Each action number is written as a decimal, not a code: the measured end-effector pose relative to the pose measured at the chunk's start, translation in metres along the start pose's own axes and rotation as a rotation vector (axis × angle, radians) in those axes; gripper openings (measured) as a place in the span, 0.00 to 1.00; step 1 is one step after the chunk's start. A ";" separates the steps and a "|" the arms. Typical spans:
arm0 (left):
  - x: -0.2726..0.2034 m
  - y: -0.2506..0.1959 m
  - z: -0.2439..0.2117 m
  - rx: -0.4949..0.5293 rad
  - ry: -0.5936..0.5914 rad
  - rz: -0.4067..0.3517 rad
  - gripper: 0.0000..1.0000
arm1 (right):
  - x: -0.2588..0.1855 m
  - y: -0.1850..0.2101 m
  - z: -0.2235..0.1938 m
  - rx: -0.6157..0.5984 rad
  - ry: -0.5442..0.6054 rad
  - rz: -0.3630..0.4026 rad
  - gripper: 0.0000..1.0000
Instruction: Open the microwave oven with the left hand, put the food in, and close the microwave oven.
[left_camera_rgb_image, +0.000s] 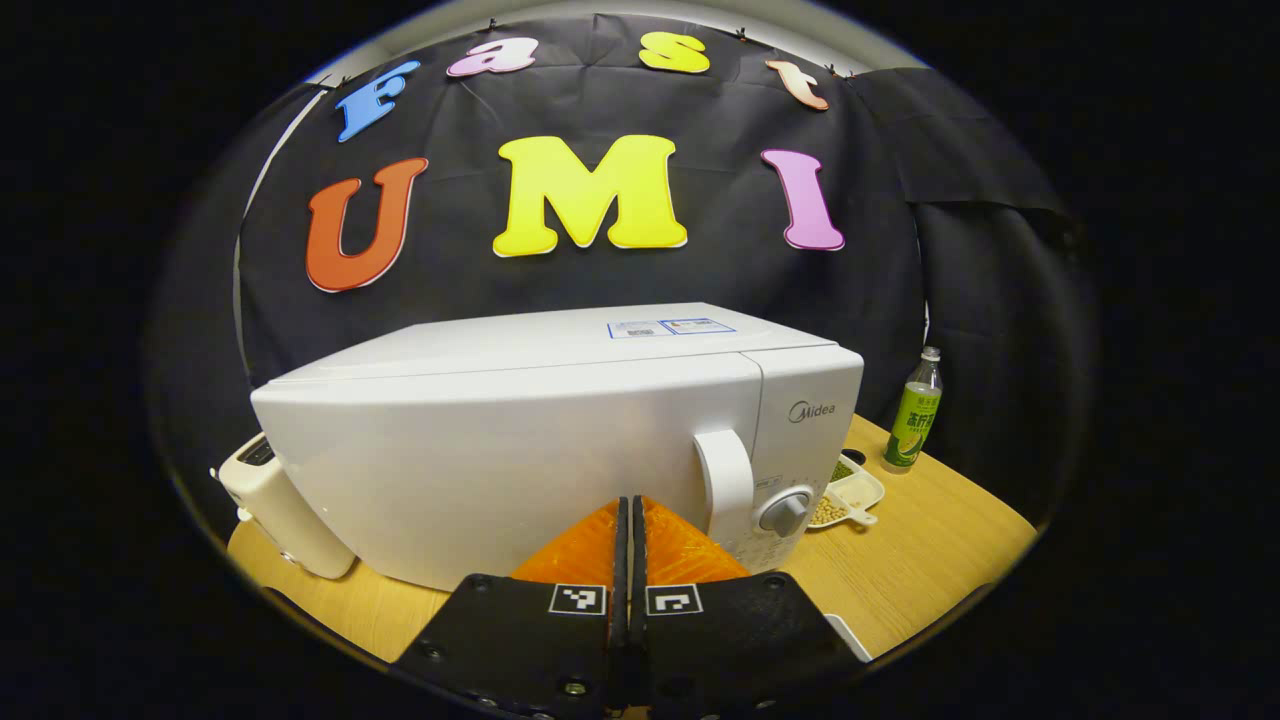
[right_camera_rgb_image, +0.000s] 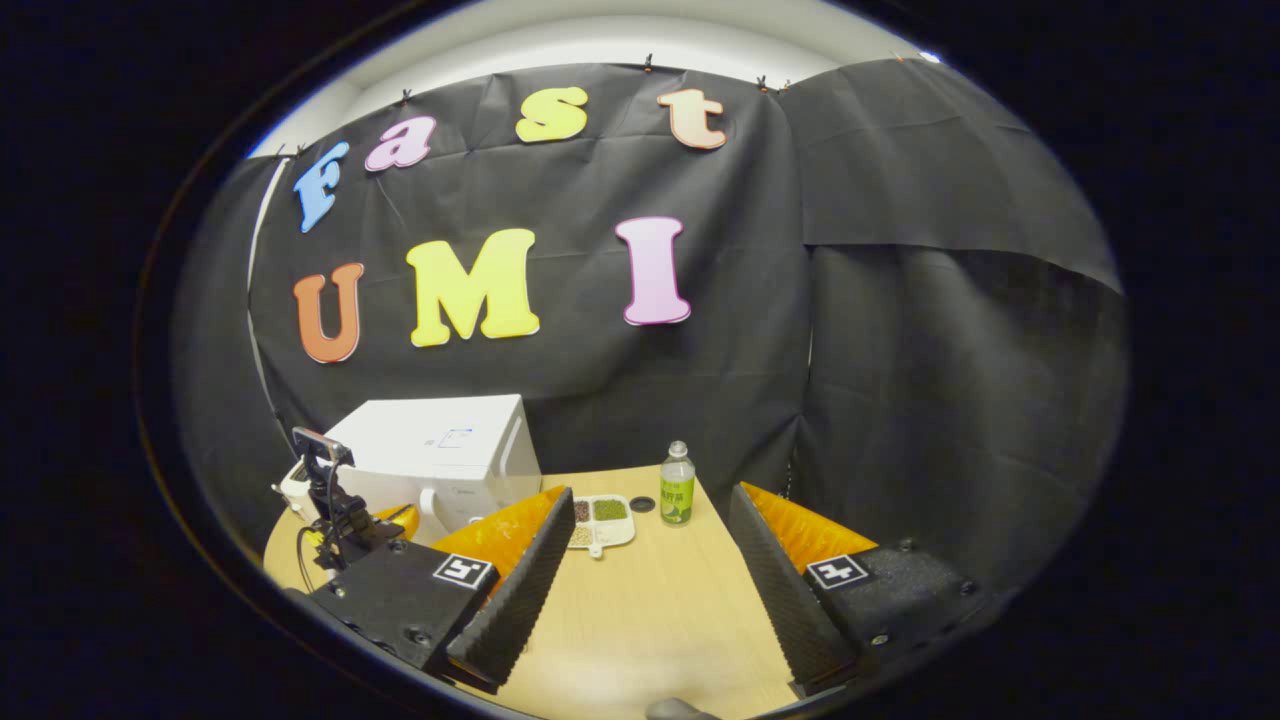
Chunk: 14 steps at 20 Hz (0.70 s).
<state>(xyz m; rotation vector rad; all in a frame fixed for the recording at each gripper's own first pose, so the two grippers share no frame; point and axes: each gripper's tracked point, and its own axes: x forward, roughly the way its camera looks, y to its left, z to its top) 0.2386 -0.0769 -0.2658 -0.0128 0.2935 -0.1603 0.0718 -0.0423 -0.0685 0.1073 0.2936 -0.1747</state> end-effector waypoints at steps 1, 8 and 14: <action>-0.007 0.008 0.002 0.006 0.009 0.023 0.01 | 0.000 0.004 0.000 -0.005 -0.004 0.005 0.99; -0.068 0.011 0.020 0.042 -0.009 -0.029 0.96 | -0.002 0.028 0.008 -0.039 -0.053 0.045 0.99; -0.117 0.019 0.055 -0.002 -0.053 -0.039 0.96 | -0.012 0.039 0.007 -0.052 -0.080 0.067 0.99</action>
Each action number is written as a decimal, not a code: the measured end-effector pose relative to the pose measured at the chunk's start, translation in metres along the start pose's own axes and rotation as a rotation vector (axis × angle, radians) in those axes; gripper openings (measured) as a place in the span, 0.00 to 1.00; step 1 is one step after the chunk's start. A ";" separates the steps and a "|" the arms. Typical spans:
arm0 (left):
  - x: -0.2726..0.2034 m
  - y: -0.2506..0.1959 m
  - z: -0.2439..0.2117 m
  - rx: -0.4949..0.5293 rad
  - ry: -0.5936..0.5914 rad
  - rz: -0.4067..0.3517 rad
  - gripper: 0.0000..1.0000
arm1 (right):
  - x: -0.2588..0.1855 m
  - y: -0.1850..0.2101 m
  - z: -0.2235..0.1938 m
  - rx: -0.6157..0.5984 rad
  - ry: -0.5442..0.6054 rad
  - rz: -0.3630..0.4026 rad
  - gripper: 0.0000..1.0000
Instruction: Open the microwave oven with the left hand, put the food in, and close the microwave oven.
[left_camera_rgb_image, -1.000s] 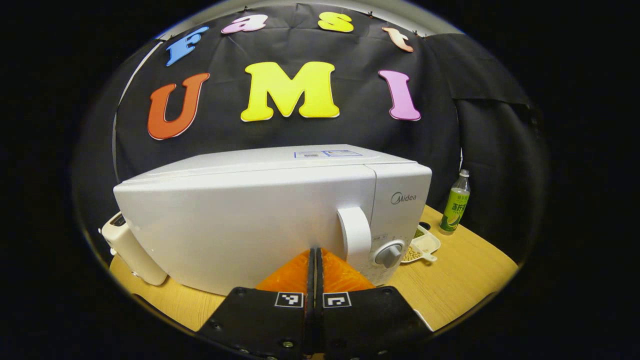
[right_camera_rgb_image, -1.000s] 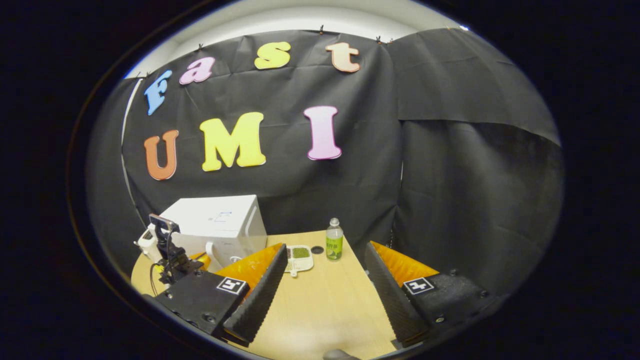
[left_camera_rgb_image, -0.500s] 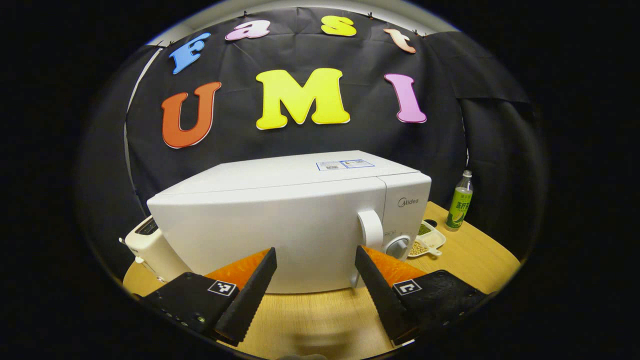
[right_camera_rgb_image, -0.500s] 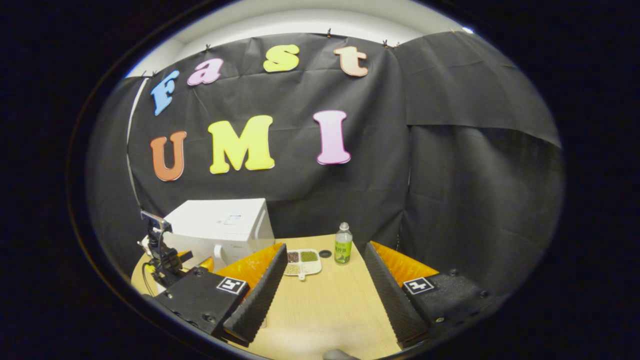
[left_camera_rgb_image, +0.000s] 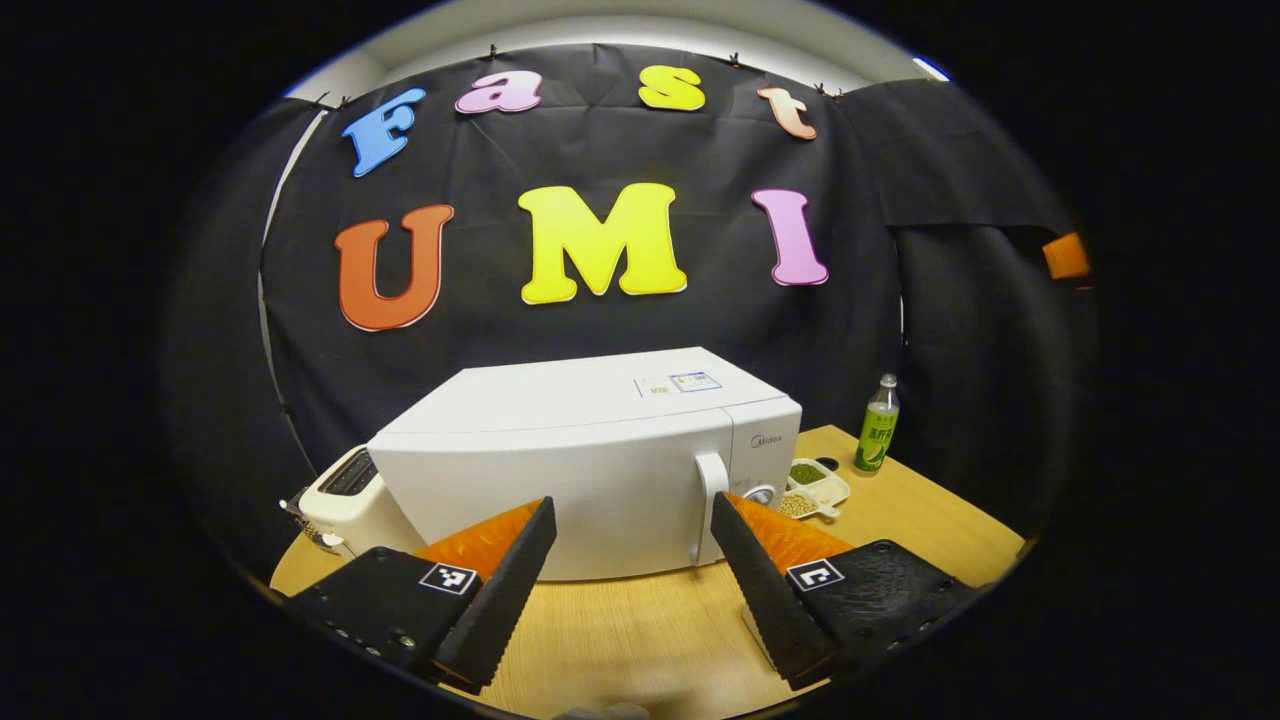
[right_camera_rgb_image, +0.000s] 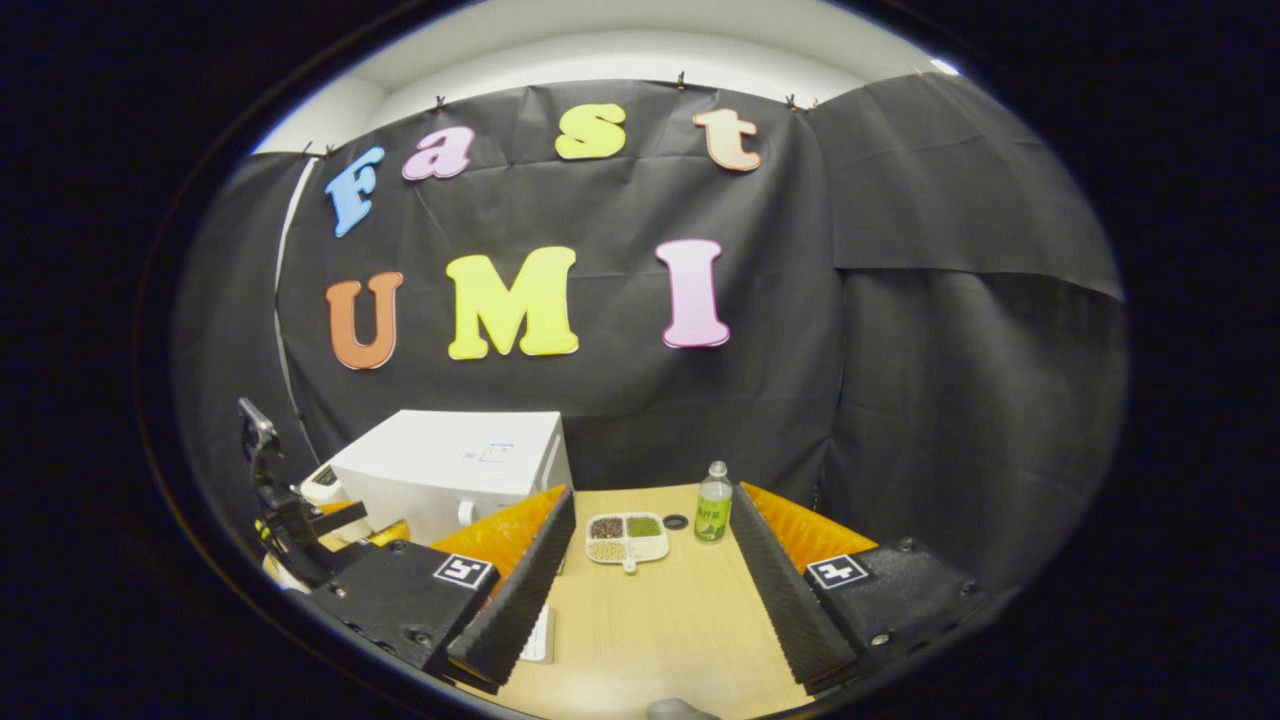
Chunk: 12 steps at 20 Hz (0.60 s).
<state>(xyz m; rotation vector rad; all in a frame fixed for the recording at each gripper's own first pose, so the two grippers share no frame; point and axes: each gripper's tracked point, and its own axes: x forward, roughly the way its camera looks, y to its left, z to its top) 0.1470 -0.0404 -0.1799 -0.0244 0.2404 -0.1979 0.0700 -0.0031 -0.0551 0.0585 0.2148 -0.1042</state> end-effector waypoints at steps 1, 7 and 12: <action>-0.010 0.004 0.009 -0.004 -0.013 0.010 0.96 | -0.002 0.002 0.000 -0.005 -0.004 0.003 0.99; -0.086 0.047 0.072 -0.019 -0.149 0.093 0.96 | -0.013 0.019 0.001 -0.024 -0.051 0.014 0.99; -0.139 0.075 0.102 -0.036 -0.227 0.163 0.96 | -0.020 0.039 -0.005 -0.011 -0.064 0.044 0.99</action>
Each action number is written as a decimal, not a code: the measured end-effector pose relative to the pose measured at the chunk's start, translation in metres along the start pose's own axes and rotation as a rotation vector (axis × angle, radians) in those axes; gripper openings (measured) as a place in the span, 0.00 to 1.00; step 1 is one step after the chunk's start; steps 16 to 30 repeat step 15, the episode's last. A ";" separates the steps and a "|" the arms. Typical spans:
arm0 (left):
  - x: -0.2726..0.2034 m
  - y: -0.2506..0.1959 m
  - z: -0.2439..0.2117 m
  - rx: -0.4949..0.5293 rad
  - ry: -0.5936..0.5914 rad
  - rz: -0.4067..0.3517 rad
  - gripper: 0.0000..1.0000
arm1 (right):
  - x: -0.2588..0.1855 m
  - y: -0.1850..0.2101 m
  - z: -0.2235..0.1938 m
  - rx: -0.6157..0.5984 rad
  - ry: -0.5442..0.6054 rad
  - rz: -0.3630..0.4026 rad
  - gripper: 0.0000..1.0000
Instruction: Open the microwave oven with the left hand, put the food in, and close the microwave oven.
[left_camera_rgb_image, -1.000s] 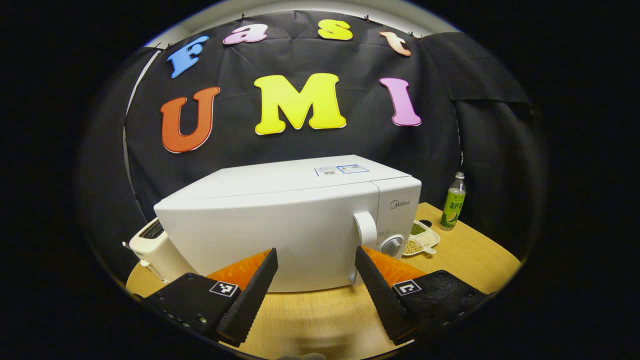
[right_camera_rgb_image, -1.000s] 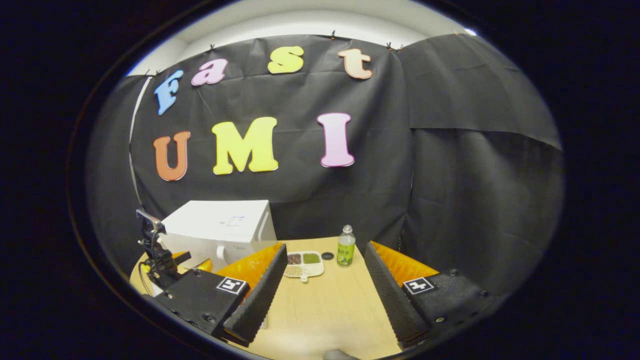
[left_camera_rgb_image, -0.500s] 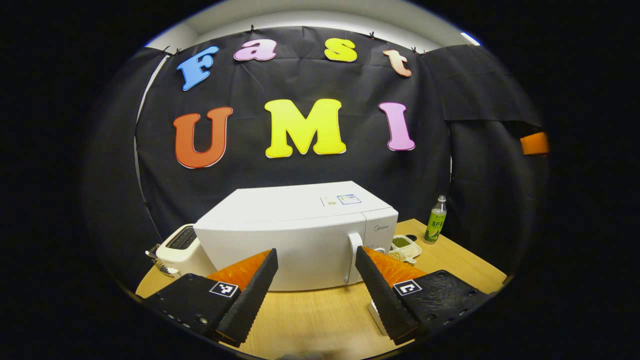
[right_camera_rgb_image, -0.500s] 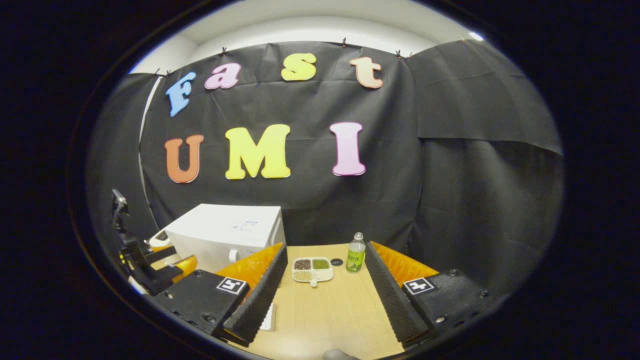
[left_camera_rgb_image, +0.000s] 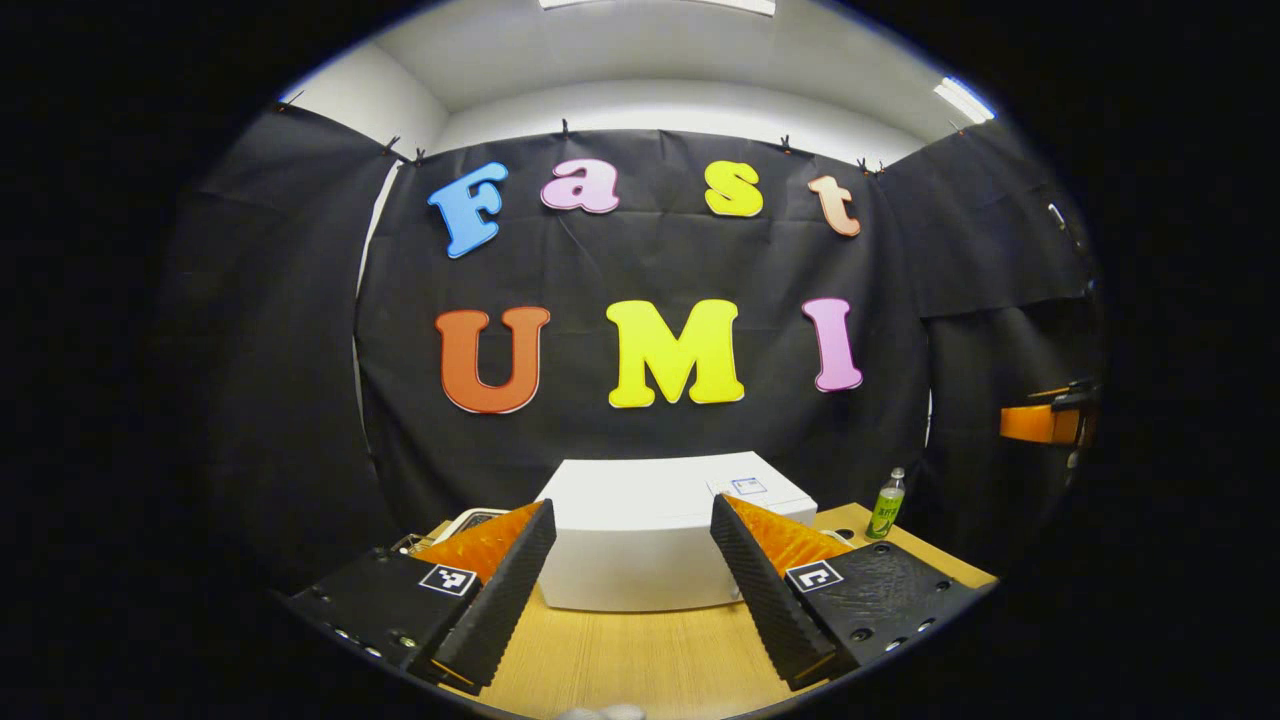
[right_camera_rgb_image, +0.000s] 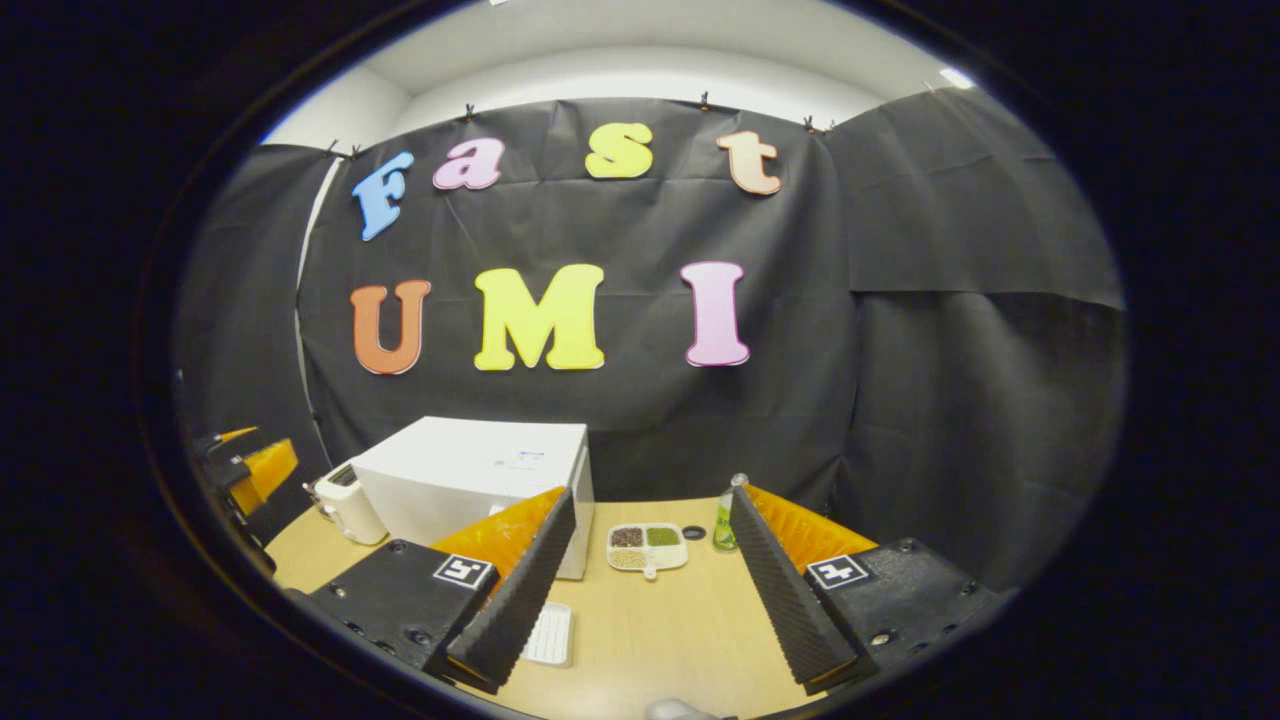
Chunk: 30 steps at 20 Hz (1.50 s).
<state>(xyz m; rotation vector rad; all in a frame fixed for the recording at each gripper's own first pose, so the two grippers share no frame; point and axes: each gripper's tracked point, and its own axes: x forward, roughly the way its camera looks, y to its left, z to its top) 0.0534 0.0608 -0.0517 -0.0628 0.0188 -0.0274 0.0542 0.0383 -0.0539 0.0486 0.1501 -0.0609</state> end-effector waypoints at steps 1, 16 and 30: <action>-0.005 0.003 0.003 -0.003 -0.001 -0.001 0.96 | -0.002 0.004 -0.001 -0.001 -0.001 0.004 0.99; -0.025 0.023 -0.001 0.002 -0.001 0.009 0.89 | -0.025 0.025 0.007 -0.012 -0.046 0.028 0.93; -0.025 0.023 -0.001 0.002 -0.001 0.009 0.89 | -0.025 0.025 0.007 -0.012 -0.046 0.028 0.93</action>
